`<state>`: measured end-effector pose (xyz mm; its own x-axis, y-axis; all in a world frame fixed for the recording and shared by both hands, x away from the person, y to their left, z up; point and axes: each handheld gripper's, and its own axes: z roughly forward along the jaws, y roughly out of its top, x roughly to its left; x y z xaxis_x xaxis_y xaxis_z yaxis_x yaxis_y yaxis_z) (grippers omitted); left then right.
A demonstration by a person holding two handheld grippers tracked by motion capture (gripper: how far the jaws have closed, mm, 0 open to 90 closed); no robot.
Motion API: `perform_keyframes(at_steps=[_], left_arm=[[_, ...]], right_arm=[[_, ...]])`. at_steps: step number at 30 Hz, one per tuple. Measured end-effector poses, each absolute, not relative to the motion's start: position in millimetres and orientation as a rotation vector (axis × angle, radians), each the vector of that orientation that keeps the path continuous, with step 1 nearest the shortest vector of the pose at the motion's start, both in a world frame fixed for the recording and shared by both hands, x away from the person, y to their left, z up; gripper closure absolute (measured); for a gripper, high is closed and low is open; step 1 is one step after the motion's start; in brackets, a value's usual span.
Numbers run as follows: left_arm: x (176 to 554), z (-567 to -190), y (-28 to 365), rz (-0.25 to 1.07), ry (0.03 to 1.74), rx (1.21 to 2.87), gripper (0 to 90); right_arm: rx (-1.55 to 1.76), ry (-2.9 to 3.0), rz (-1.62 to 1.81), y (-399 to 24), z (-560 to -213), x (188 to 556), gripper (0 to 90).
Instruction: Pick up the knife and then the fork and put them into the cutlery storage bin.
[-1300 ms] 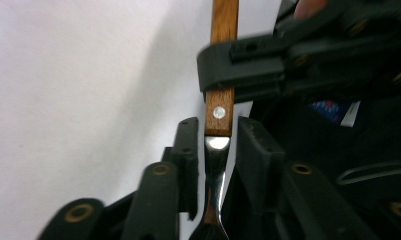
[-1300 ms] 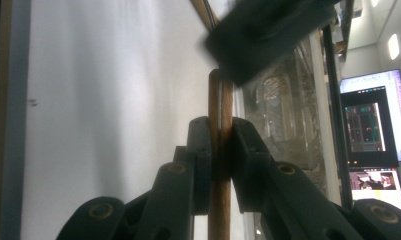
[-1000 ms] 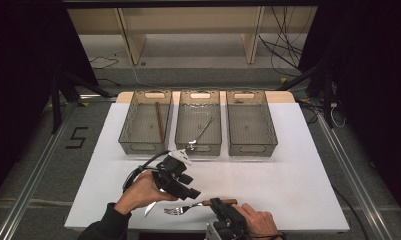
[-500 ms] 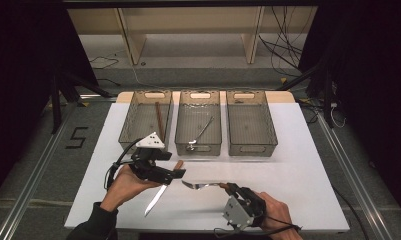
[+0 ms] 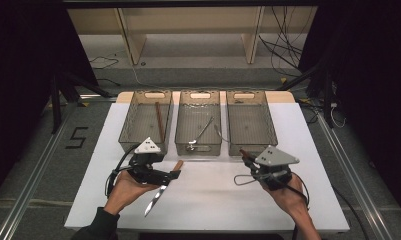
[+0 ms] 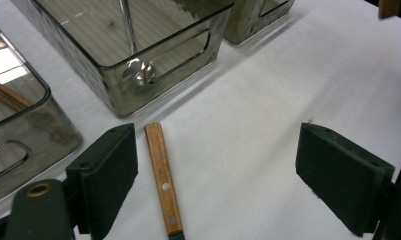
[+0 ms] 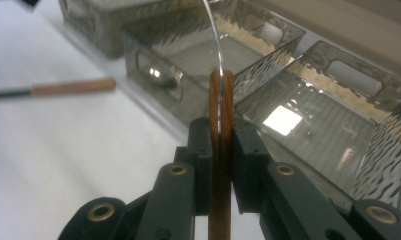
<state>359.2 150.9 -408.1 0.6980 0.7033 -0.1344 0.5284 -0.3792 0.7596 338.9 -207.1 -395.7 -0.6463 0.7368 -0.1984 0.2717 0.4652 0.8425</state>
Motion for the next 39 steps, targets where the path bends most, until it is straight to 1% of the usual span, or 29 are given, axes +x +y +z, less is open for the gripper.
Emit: perform_keyframes(at_steps=[7, 16, 30, 39], left_arm=[[358, -413, 157, 0.301, 0.963, 2.041, 16.4], [360, -429, 159, 0.316, 1.001, 2.078, 16.1], [358, -436, 162, 0.311, 1.021, 2.067, 15.9], [358, -441, 163, 0.308, 1.026, 2.072, 15.8]], right_arm=[[1.024, 2.151, 1.249, -219, -382, 369, 80.8], [1.304, 2.107, 1.358, -235, -379, 412, 80.7], [1.490, 2.082, 1.281, -236, -381, 469, 80.7], [1.559, 2.082, 1.185, -231, -391, 491, 80.7]])
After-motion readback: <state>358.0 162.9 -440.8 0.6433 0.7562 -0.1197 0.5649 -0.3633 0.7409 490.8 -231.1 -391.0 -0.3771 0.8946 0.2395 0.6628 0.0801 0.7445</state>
